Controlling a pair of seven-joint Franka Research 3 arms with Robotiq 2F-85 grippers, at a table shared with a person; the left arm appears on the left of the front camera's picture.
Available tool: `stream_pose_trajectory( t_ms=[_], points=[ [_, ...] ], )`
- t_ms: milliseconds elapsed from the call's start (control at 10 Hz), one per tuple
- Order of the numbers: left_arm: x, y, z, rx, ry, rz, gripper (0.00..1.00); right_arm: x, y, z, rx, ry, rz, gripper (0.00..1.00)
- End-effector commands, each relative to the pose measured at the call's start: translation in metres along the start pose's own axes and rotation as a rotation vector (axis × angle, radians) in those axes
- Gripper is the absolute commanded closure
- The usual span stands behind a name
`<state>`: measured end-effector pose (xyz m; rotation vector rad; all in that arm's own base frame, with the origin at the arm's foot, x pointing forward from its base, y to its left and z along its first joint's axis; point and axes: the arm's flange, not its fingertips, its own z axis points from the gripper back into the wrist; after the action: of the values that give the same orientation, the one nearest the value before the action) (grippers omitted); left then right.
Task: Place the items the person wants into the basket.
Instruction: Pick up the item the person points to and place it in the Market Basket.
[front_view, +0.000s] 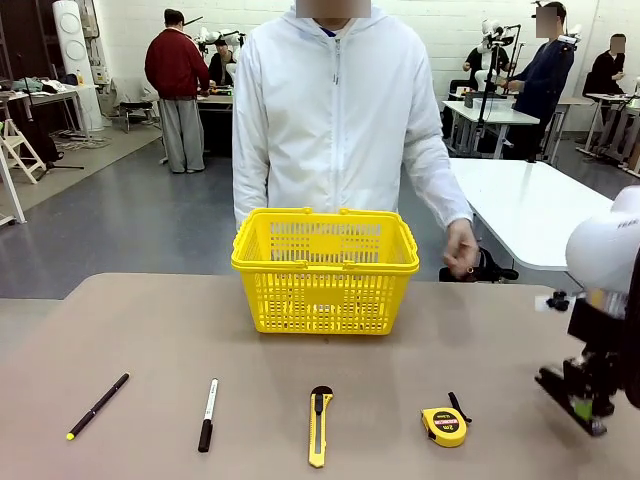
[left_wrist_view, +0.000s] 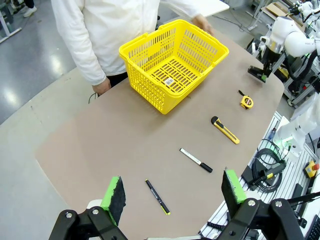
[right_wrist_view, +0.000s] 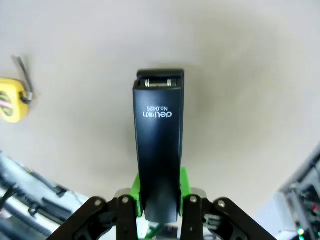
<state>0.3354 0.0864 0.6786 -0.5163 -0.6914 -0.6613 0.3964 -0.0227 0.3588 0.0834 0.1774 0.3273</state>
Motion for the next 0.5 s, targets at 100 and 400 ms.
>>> stream_pose_trajectory(
  t_ms=[100, 400],
  points=[
    [0.000, 0.001, 0.002, -0.012, -0.009, -0.016, 0.00, -0.026, 0.025, 0.170, -0.019, -0.159, 0.112, 0.85],
    [0.000, 0.001, 0.002, -0.012, -0.009, -0.016, 0.00, 0.036, 0.084, 0.313, -0.036, -0.140, 0.412, 0.85]
  ],
)
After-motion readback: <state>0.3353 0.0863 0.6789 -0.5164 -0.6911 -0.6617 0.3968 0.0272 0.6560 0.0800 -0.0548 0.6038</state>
